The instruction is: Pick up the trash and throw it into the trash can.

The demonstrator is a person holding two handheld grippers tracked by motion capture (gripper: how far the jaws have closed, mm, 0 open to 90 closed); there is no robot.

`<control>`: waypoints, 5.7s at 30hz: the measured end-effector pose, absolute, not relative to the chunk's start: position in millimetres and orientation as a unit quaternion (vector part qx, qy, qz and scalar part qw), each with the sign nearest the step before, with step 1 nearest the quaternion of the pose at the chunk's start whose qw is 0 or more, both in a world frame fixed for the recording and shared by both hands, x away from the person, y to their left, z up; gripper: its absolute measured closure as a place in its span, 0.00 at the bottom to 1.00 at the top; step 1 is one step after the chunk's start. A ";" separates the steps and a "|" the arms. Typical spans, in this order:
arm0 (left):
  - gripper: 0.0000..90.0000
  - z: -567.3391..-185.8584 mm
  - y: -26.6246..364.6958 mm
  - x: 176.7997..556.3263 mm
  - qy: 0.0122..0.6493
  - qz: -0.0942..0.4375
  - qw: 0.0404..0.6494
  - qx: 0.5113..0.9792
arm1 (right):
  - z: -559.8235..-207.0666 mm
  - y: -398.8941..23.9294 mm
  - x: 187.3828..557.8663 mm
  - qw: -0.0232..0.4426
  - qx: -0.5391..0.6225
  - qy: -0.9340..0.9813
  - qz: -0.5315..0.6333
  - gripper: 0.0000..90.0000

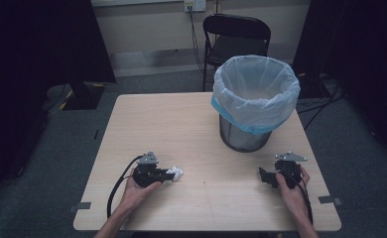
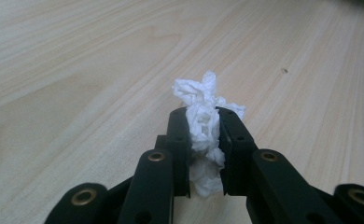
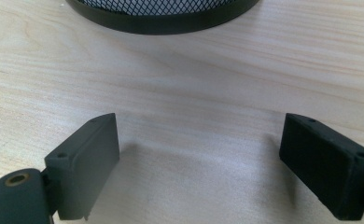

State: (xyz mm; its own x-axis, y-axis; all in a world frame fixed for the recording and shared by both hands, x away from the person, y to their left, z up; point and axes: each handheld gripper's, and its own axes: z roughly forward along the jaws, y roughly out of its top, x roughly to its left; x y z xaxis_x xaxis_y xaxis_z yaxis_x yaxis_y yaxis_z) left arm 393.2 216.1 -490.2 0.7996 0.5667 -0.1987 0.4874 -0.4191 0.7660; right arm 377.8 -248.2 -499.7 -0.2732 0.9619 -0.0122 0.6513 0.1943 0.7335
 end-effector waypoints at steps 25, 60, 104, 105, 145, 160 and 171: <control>0.86 -446.6 238.8 399.3 0.329 0.064 0.522 0.785 | -499.7 -248.1 377.8 0.246 0.551 0.733 0.316 0.12; 0.86 -352.5 156.8 429.4 0.239 0.065 0.584 0.773 | -499.7 -248.2 377.8 0.246 0.550 0.733 0.316 0.12; 0.87 -253.6 77.5 486.8 0.190 0.067 0.640 0.742 | -499.6 -248.1 377.7 0.246 0.550 0.733 0.315 0.12; 0.87 -250.5 73.1 490.2 0.190 0.068 0.637 0.744 | -499.6 -248.1 377.7 0.246 0.550 0.733 0.315 0.12; 0.18 -259.3 95.0 499.9 0.229 0.080 0.625 0.742 | -499.6 -248.8 378.1 0.245 0.547 0.736 0.316 0.13; 0.18 -283.8 155.3 469.8 0.258 0.098 0.609 0.744 | -499.6 -248.8 378.1 0.245 0.547 0.736 0.316 0.13; 0.18 -312.4 181.2 444.1 0.260 0.118 0.586 0.759 | -499.6 -248.8 378.1 0.245 0.547 0.736 0.316 0.13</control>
State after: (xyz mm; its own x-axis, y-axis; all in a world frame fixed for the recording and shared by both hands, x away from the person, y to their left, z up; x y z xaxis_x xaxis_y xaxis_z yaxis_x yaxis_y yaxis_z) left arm 444.1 181.2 -312.4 0.8370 0.5324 -0.1262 0.2570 -0.1789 0.9497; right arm 378.1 -248.8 -499.6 -0.2824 0.9592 -0.0148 0.6493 0.2024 0.7331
